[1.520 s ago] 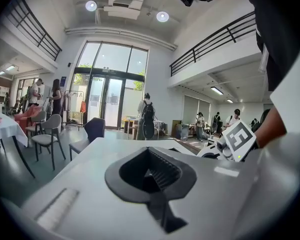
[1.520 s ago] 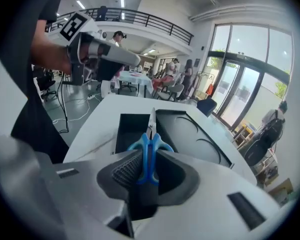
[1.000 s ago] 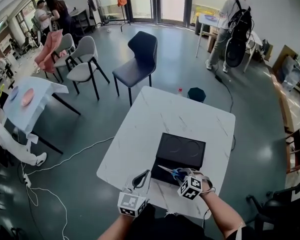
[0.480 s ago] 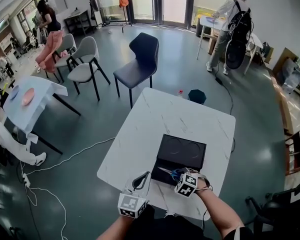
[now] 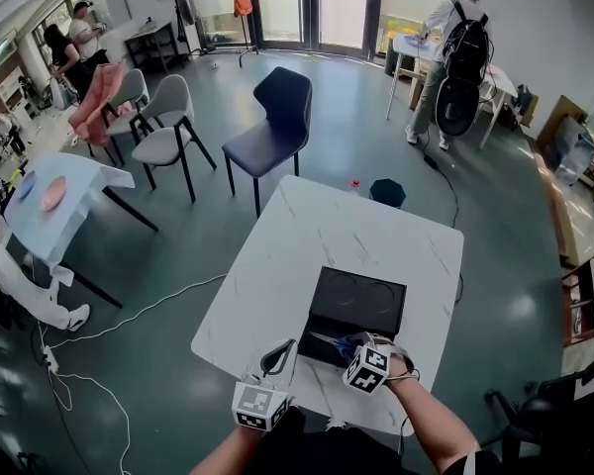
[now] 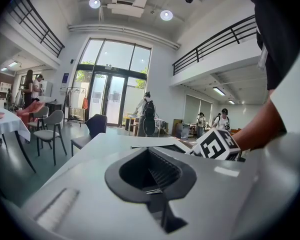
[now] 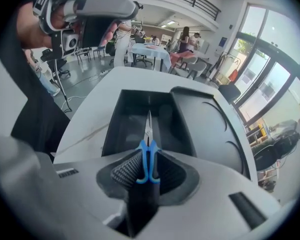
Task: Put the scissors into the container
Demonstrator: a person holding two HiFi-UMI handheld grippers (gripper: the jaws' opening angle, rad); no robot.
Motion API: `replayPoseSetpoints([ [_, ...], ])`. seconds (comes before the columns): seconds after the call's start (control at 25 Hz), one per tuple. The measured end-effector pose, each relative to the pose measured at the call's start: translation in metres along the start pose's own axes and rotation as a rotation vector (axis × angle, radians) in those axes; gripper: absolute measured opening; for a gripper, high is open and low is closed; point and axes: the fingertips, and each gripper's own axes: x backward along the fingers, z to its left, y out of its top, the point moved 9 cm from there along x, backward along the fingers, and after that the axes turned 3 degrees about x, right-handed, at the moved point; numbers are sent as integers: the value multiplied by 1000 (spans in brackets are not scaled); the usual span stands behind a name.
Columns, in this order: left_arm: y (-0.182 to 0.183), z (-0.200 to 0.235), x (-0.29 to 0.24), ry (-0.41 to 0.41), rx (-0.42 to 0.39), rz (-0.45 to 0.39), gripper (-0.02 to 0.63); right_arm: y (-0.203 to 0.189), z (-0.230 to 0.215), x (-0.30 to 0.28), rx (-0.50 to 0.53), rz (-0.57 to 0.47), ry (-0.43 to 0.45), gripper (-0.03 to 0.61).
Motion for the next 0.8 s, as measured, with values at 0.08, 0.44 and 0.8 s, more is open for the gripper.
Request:
replayPoseSetpoints([
  [0.08, 1, 1, 1, -3, -3, 1, 9, 7, 1, 14, -17, -36, -26, 98],
  [0.44, 8, -8, -3, -33, -22, -17, 9, 34, 3, 89, -137, -291, -209, 64],
  [0.8, 26, -24, -2, -81, -87, -44, 9, 39, 13, 146, -191, -492, -482, 26],
])
